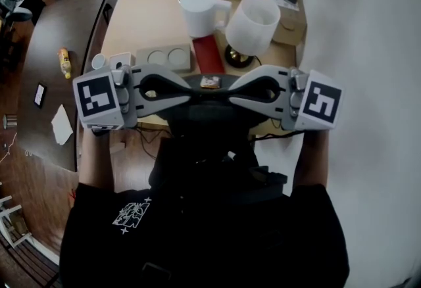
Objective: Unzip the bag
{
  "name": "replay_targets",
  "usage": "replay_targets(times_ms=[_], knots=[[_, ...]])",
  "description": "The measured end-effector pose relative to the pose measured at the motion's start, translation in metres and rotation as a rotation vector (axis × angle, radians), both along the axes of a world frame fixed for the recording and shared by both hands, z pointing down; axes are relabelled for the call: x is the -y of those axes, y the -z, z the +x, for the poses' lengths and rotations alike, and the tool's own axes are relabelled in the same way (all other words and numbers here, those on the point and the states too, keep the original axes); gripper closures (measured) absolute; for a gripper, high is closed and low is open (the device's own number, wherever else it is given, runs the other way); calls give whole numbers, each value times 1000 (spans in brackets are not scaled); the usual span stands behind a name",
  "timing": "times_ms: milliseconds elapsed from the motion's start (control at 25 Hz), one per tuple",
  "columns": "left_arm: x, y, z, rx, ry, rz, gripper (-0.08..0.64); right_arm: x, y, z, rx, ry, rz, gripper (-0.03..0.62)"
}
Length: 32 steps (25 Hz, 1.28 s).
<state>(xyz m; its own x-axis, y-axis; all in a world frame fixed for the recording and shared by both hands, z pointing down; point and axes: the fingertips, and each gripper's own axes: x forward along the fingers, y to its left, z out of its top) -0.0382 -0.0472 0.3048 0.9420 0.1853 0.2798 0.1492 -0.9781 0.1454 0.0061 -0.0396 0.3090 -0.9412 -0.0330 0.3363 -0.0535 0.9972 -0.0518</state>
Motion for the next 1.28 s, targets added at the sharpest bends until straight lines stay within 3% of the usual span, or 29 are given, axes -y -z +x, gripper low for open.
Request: replay_targets(times_ms=[440, 1280], knots=[[7, -10, -16, 34, -7, -52, 557, 8, -2, 16, 37, -55, -21, 572], [22, -31, -70, -74, 125, -218, 557, 9, -13, 70, 162, -192, -114, 574]])
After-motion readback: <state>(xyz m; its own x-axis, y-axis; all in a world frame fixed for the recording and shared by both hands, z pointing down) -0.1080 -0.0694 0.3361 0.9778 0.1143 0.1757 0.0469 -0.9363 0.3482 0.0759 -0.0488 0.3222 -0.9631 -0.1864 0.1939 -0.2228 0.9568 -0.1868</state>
